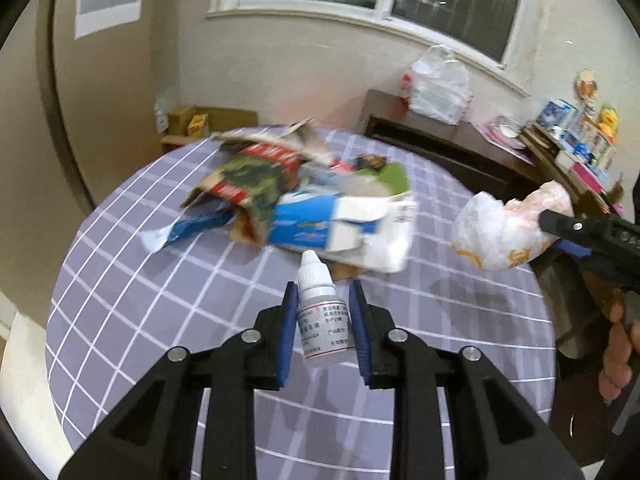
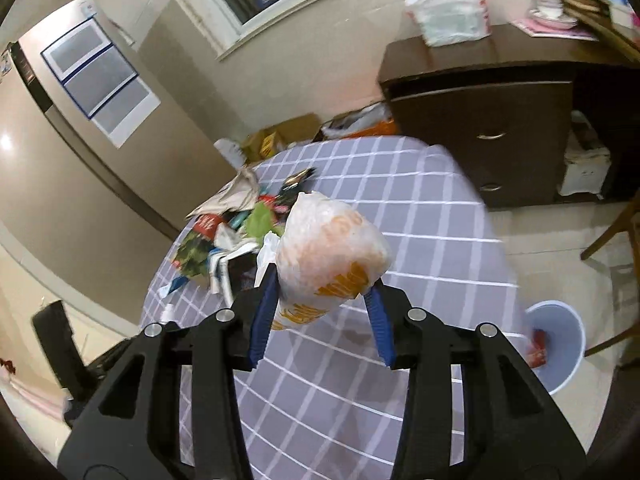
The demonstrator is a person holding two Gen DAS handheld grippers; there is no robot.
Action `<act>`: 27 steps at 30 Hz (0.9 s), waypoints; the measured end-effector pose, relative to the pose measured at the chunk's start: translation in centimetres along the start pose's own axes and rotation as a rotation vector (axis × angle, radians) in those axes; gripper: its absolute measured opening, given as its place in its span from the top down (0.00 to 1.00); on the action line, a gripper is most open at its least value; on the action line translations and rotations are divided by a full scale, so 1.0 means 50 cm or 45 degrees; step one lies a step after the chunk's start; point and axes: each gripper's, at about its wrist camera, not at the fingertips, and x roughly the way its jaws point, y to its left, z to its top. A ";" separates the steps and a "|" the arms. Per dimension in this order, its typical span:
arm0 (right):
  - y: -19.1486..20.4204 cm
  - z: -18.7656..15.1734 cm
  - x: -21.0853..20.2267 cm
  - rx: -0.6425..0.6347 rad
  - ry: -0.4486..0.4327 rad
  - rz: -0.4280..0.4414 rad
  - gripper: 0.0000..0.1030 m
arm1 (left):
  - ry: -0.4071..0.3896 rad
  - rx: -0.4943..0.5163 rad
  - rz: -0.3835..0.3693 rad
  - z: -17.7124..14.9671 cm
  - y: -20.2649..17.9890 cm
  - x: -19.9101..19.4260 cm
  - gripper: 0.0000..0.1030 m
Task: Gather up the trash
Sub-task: 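Carry the bag and bottle to the blue bin and open both tools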
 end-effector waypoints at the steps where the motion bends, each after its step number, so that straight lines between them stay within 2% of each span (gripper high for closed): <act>1: -0.011 0.002 -0.013 0.011 -0.015 -0.006 0.60 | -0.009 0.020 -0.019 0.003 -0.018 -0.006 0.76; 11: -0.140 0.009 -0.155 0.110 -0.166 -0.126 0.60 | -0.034 0.218 -0.198 0.038 -0.229 -0.002 0.76; 17: -0.271 -0.001 -0.253 0.220 -0.258 -0.290 0.60 | -0.014 0.350 -0.323 0.050 -0.385 0.031 0.76; 21: -0.364 -0.017 -0.284 0.314 -0.259 -0.407 0.60 | 0.051 0.445 -0.409 0.041 -0.500 0.076 0.76; 27: -0.479 -0.052 -0.288 0.435 -0.211 -0.535 0.59 | 0.175 0.565 -0.468 -0.003 -0.641 0.156 0.76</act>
